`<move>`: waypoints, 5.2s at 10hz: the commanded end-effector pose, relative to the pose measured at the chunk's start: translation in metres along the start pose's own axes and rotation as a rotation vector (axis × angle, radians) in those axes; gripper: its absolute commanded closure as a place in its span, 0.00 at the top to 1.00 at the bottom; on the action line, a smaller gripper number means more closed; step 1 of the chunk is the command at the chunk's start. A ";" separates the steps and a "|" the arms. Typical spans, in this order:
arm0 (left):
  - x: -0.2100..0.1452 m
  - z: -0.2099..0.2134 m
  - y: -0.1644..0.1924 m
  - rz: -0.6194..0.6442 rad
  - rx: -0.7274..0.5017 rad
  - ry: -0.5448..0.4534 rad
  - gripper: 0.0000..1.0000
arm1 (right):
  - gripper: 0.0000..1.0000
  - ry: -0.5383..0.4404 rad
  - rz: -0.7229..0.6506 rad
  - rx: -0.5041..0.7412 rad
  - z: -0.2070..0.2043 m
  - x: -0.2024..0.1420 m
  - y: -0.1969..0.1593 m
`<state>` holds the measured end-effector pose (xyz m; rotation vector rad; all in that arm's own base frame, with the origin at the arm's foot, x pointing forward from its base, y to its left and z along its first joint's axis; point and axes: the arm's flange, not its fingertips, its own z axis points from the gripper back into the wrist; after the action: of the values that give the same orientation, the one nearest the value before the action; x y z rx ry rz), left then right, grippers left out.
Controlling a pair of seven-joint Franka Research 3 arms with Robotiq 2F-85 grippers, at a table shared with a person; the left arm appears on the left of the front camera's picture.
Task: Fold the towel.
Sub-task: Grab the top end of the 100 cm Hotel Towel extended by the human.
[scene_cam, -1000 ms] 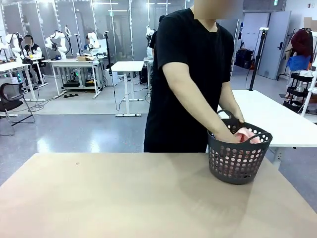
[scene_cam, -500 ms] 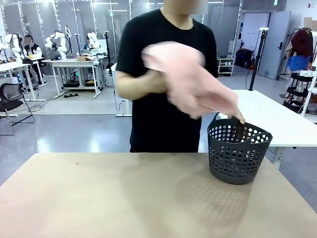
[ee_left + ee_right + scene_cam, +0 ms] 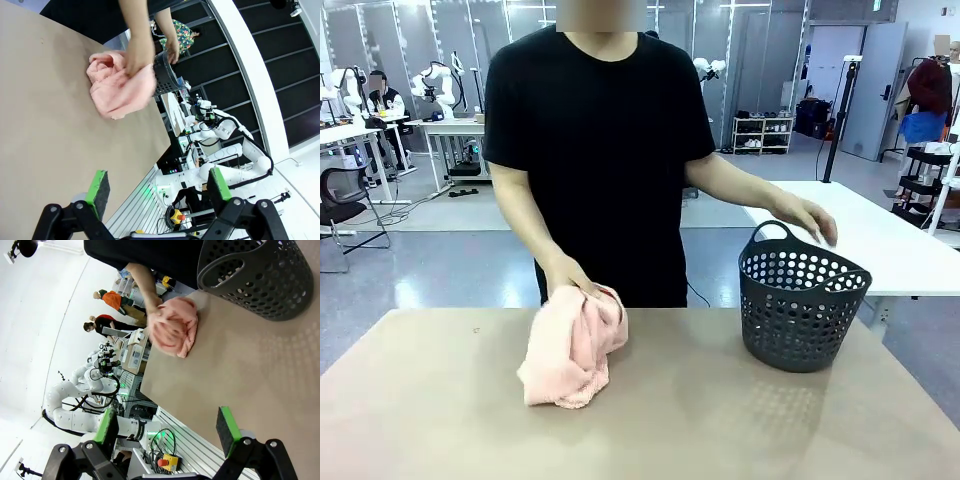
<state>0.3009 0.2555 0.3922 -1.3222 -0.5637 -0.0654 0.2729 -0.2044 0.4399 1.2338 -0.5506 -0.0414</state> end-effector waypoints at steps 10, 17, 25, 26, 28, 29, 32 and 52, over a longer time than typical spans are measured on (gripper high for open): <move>-0.002 0.001 0.000 -0.001 -0.007 0.004 1.00 | 1.00 -0.006 0.009 0.015 0.001 0.001 0.000; -0.002 0.001 0.000 -0.001 -0.007 0.004 1.00 | 1.00 -0.006 0.009 0.015 0.001 0.001 0.000; -0.002 0.001 0.000 -0.001 -0.007 0.004 1.00 | 1.00 -0.006 0.009 0.015 0.001 0.001 0.000; -0.002 0.001 0.000 -0.001 -0.007 0.004 1.00 | 1.00 -0.006 0.009 0.015 0.001 0.001 0.000; -0.002 0.001 0.000 -0.001 -0.007 0.004 1.00 | 1.00 -0.006 0.009 0.015 0.001 0.001 0.000; -0.002 0.001 0.000 -0.001 -0.007 0.004 1.00 | 1.00 -0.006 0.009 0.015 0.001 0.001 0.000; -0.002 0.001 0.000 -0.001 -0.007 0.004 1.00 | 1.00 -0.006 0.009 0.015 0.001 0.001 0.000; 0.134 -0.117 -0.342 -1.578 0.685 0.679 1.00 | 1.00 0.611 1.417 -0.517 -0.113 0.118 0.318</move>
<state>0.3329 0.0967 0.7493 0.0665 -0.7829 -1.4091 0.3324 -0.0343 0.7540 0.1542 -0.6898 1.2462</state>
